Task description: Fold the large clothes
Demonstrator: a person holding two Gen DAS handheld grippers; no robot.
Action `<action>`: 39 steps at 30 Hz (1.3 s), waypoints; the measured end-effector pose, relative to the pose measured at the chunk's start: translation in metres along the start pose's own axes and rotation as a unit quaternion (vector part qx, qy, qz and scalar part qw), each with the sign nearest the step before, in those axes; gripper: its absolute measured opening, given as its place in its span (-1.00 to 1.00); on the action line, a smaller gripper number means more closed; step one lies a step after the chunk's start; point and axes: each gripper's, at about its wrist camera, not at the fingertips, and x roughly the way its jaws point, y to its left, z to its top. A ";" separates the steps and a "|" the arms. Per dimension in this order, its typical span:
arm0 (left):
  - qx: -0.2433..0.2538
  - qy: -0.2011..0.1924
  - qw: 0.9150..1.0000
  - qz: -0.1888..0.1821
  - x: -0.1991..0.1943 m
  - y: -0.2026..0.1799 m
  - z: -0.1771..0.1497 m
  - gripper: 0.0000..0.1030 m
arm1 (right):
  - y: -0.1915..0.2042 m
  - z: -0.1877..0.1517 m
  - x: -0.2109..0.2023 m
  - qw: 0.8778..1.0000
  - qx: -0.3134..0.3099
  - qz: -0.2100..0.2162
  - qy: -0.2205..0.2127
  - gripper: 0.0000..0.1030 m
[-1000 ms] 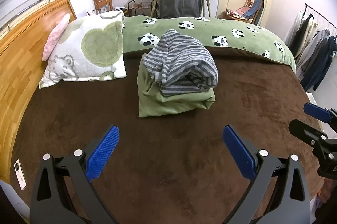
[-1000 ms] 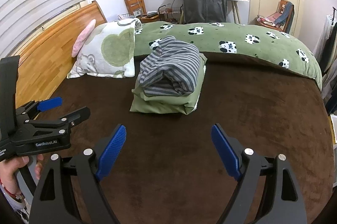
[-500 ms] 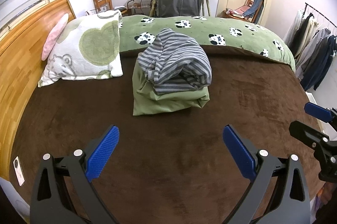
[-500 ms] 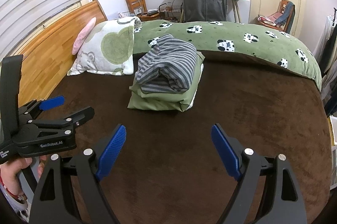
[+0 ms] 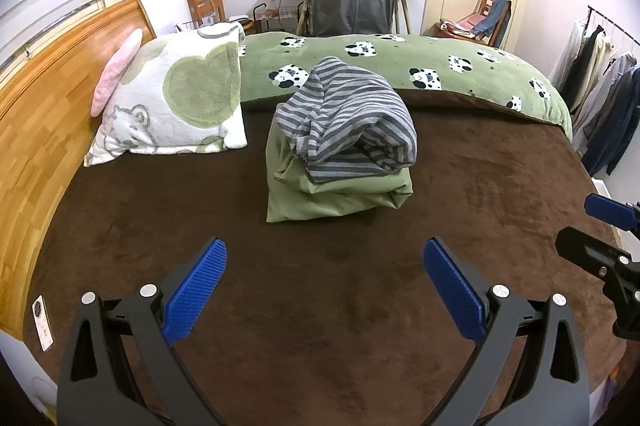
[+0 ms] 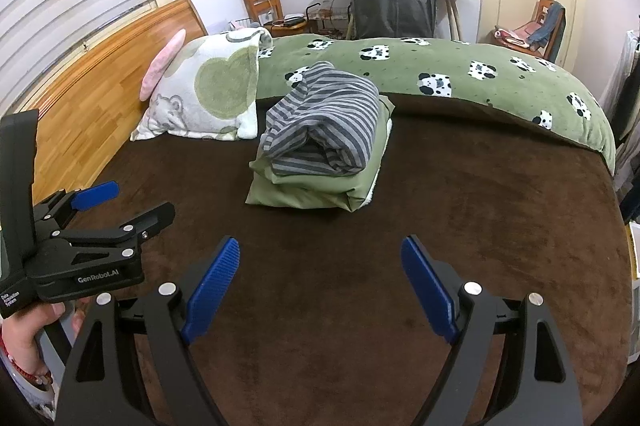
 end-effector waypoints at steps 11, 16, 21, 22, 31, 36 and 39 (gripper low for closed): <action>-0.003 -0.008 1.000 -0.001 -0.002 0.001 0.002 0.87 | 0.002 0.002 0.004 1.000 -0.001 0.003 0.003 0.60; 0.009 -0.010 1.000 -0.001 -0.001 -0.002 0.005 0.87 | 0.001 0.002 0.004 1.000 -0.001 0.003 0.003 0.60; 0.011 -0.009 1.000 0.003 0.000 -0.003 0.006 0.87 | 0.001 0.003 0.005 1.000 -0.002 0.003 0.005 0.60; 0.011 -0.007 1.000 0.007 0.000 -0.003 0.006 0.87 | 0.001 0.003 0.006 1.000 -0.002 0.003 0.005 0.60; 0.016 -0.014 1.000 0.015 -0.003 -0.007 0.008 0.87 | -0.001 0.004 0.005 1.000 -0.001 0.003 0.004 0.60; 0.012 -0.015 1.000 0.006 -0.005 -0.006 0.007 0.87 | -0.002 0.005 0.007 1.000 0.000 0.003 0.005 0.60; 0.014 -0.015 1.000 0.001 -0.004 -0.008 0.007 0.87 | -0.002 0.005 0.007 1.000 0.001 0.003 0.005 0.60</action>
